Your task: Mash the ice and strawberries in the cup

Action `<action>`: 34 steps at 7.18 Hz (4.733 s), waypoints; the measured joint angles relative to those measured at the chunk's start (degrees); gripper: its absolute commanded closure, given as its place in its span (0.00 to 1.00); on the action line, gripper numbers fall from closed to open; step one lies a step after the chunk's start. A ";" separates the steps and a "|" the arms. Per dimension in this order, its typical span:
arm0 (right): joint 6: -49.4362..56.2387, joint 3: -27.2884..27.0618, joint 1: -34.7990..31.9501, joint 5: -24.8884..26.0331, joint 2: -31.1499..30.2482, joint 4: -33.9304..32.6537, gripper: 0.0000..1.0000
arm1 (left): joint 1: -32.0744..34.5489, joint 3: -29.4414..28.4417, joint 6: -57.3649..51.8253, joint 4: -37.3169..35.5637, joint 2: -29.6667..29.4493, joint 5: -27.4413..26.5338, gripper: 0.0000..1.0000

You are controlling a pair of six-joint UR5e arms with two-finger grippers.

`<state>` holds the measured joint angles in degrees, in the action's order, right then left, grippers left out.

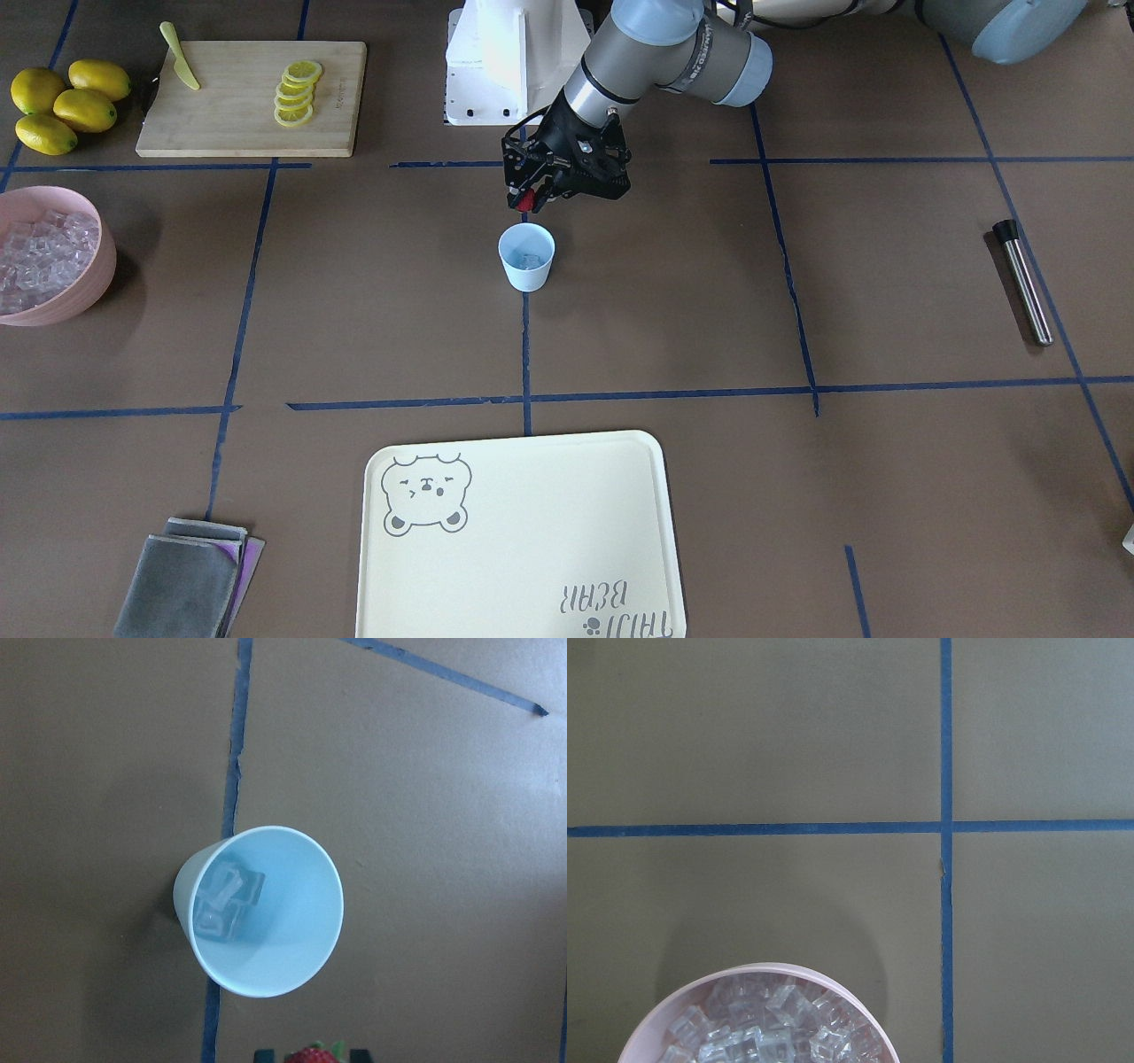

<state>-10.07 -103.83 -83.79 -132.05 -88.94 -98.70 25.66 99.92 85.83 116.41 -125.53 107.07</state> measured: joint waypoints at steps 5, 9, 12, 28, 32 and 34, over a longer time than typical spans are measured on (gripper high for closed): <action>-0.02 0.05 -0.02 0.01 0.04 0.00 0.00 | -0.09 -1.82 -0.02 0.09 -0.94 -6.09 0.32; -0.04 0.16 0.19 0.04 0.08 0.00 0.00 | -0.05 -1.72 -0.01 -0.08 -0.61 -6.43 0.01; -0.04 0.21 0.28 0.10 0.14 0.02 0.00 | 2.94 1.88 0.14 -0.96 3.20 -7.74 0.01; -0.53 -0.10 0.29 -0.14 0.26 0.00 0.00 | 45.13 -28.63 -62.35 -0.84 26.17 21.13 0.01; -0.57 -0.14 0.29 -0.14 0.26 -0.08 0.00 | 44.65 -29.29 -62.24 -0.81 26.62 24.46 0.01; -0.57 -0.07 0.29 -0.14 0.26 -0.09 0.00 | 44.14 -30.18 -62.38 -0.76 26.65 24.89 0.23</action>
<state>-10.63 -103.90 -83.50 -132.19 -88.68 -98.79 69.80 69.73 23.45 115.65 -98.88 131.96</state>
